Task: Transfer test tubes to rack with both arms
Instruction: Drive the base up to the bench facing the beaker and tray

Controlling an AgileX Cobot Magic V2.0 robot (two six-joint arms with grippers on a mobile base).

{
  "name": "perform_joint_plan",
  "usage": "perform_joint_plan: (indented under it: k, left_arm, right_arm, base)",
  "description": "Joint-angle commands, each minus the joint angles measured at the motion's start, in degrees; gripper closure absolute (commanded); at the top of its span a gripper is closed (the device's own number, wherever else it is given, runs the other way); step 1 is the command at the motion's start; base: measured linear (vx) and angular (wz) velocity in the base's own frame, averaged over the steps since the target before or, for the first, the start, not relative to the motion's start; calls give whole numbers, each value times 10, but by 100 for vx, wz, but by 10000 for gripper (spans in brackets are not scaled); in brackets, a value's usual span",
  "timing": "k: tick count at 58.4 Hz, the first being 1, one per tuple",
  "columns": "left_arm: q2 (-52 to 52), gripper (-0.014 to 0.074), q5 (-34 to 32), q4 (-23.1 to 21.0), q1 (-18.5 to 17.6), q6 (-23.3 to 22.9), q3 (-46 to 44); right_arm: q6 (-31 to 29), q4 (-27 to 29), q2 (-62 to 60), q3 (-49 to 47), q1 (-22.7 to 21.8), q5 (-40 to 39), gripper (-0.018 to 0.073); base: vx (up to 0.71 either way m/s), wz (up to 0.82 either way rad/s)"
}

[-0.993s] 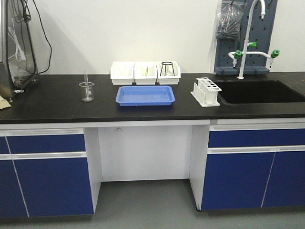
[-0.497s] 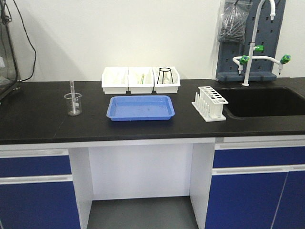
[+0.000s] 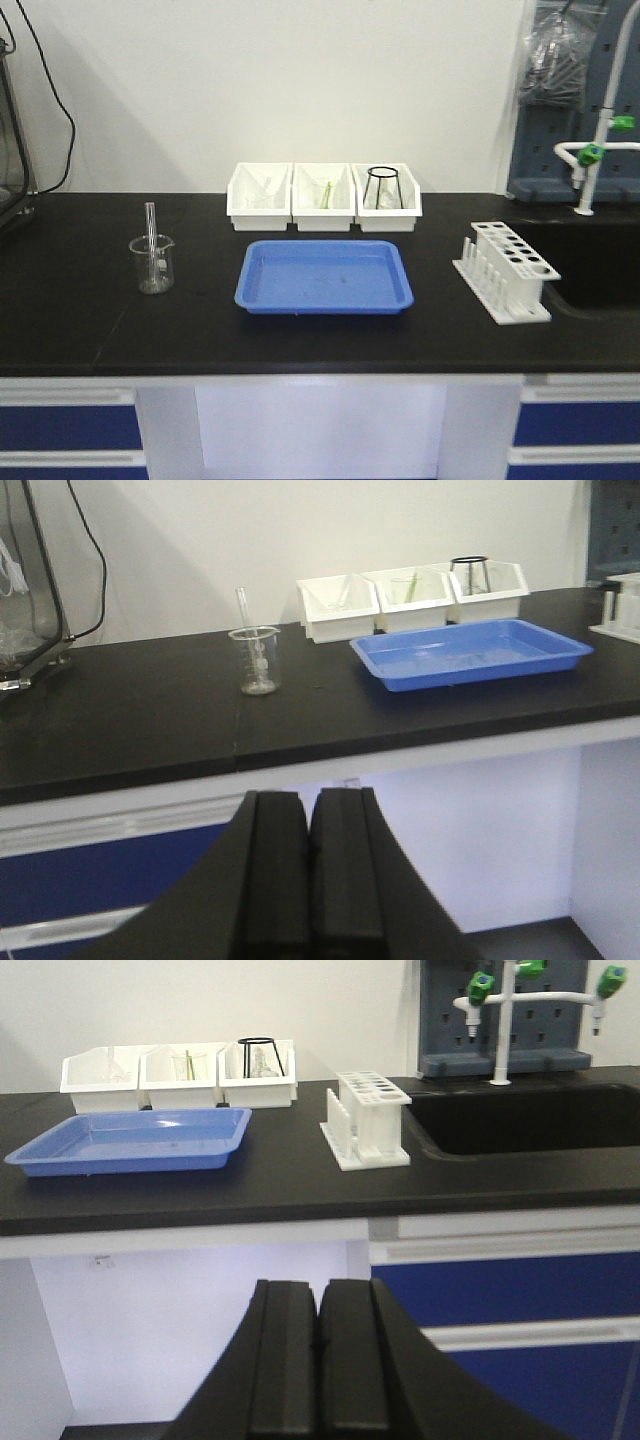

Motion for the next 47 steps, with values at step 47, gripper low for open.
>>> perform_joint_plan:
  k: [47]
  left_arm:
    - [-11, 611, -46, -2, -5, -4, 15]
  right_arm:
    - [-1, -1, -4, 6, 0, -48, 566]
  base:
    - [46, 2]
